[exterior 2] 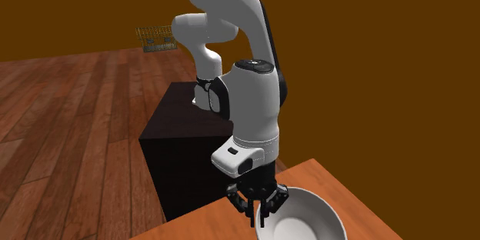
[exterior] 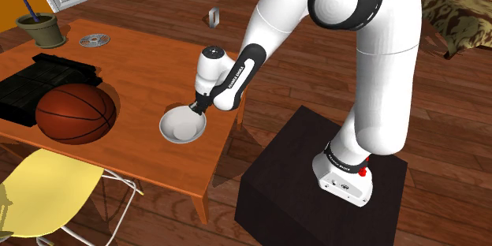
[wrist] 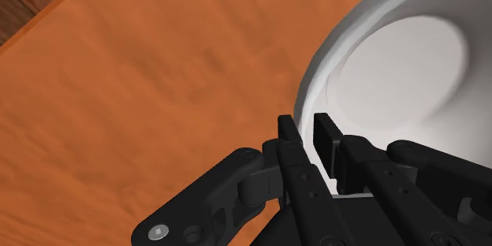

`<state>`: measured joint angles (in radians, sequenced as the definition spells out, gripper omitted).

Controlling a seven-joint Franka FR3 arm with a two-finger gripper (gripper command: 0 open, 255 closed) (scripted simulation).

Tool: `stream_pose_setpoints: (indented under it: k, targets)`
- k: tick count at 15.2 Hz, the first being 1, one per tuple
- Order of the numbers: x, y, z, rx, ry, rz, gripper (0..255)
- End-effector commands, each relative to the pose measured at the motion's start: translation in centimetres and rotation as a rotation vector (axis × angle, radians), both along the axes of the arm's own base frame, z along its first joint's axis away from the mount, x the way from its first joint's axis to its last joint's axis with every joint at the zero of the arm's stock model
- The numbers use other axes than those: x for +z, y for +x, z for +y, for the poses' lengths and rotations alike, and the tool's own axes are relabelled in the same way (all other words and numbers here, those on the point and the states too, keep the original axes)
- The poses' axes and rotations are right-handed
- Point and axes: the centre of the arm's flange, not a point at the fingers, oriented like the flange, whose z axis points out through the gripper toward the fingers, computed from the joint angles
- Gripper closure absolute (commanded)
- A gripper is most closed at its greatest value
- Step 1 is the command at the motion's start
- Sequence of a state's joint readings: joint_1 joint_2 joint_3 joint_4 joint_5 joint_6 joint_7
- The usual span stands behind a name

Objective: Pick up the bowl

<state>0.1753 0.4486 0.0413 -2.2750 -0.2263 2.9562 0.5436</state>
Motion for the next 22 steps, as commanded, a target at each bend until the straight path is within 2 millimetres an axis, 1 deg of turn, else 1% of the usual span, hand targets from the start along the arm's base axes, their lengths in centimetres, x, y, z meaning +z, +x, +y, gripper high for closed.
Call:
stream_pose_setpoints:
  k: [1,5,20,22]
  targets:
    - [0.0,0.0,0.0,0.001,0.000,0.000,255]
    - [-0.1,-0.1,0.0,0.001,0.000,0.000,255]
    - [7.9,-0.1,0.0,0.001,0.000,0.000,255]
    - [7.9,-0.1,0.0,0.001,0.000,0.000,255]
